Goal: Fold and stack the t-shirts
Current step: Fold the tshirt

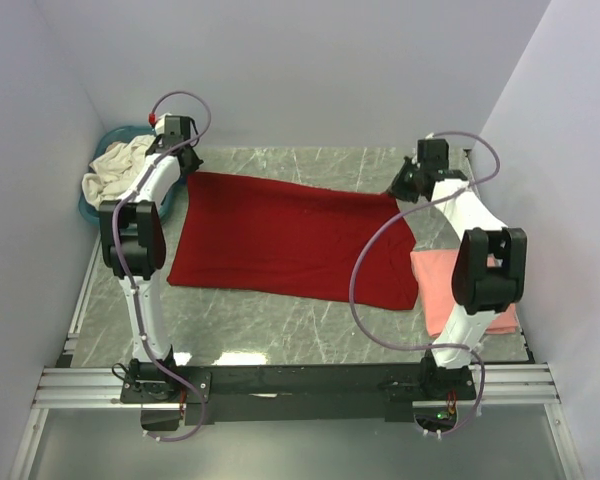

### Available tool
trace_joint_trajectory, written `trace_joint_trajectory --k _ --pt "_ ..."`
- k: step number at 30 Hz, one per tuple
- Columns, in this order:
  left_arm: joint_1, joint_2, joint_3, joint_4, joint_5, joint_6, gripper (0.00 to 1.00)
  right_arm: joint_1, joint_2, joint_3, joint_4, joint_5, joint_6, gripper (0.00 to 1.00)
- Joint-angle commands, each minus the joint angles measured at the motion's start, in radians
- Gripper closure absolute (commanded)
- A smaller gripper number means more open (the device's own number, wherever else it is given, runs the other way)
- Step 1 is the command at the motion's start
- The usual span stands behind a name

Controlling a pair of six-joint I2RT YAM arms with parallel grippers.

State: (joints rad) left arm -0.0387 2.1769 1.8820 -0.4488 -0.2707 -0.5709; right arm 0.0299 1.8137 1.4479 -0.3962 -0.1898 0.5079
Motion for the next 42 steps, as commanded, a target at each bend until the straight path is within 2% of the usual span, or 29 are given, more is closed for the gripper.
trace_joint_trajectory --k 1,6,18,30,42 --pt "0.008 -0.097 -0.050 0.019 -0.008 -0.024 1.00 0.027 -0.105 -0.122 0.069 0.038 0.014 1.00" --pt "0.013 -0.146 -0.121 -0.002 -0.025 -0.043 1.00 0.064 -0.210 -0.259 0.086 0.067 0.026 1.00" --pt "0.013 -0.290 -0.339 0.030 -0.004 -0.089 1.00 0.082 -0.390 -0.452 0.105 0.104 0.023 1.00" --pt "0.013 -0.380 -0.506 0.050 0.014 -0.155 1.00 0.082 -0.479 -0.580 0.100 0.136 0.018 1.00" --pt "0.014 -0.448 -0.635 0.064 -0.001 -0.225 1.00 0.081 -0.537 -0.670 0.129 0.087 0.021 1.00"
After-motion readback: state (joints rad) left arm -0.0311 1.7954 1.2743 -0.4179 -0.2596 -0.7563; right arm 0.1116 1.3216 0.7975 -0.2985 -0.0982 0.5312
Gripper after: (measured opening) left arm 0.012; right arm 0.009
